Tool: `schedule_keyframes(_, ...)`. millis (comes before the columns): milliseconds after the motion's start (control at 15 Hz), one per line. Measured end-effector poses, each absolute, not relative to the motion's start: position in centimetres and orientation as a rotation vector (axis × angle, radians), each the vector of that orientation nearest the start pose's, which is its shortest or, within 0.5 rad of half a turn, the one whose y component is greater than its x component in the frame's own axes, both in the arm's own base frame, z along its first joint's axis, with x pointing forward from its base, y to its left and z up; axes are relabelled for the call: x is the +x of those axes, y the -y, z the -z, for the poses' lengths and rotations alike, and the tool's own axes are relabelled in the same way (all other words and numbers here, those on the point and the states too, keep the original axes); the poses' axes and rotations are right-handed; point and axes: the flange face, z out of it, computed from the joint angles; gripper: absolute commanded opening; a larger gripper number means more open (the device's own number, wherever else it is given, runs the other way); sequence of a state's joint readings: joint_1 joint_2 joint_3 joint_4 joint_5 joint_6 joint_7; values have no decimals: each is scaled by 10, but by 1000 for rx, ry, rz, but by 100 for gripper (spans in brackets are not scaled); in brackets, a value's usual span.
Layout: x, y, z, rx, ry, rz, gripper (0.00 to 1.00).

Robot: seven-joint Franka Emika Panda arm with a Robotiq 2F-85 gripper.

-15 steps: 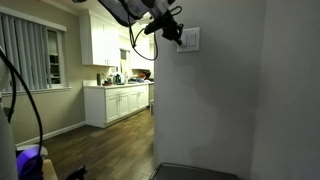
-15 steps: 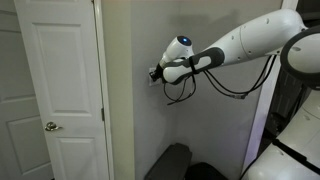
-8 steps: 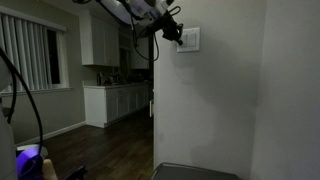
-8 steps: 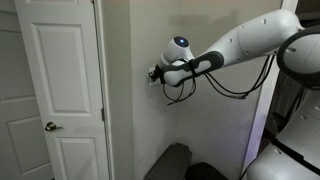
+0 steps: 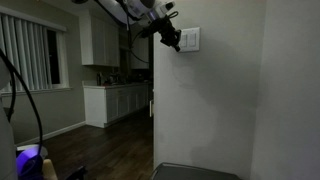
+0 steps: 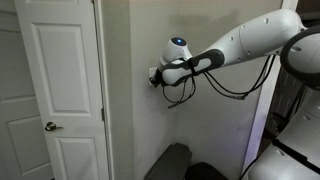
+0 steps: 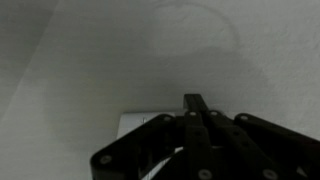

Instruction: Push the left light switch downwards

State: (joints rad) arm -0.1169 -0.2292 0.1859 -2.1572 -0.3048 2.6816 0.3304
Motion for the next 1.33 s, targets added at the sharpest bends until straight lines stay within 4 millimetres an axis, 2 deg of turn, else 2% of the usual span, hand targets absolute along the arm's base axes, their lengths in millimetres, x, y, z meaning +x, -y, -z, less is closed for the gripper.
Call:
schedule_keyframes(333,510,-40,-560,-3022,-95,1031,0)
schedule_keyframes(600,479,-13,-542,-3015,-184,898,0)
schedule_keyframes(867,451,11,-534,-3000,-266,840,0)
schedule_keyframes(1200,437,21,-532,-2989,-306,819,0)
schedule_keyframes(1333,435,22,-529,-2984,-314,808,27)
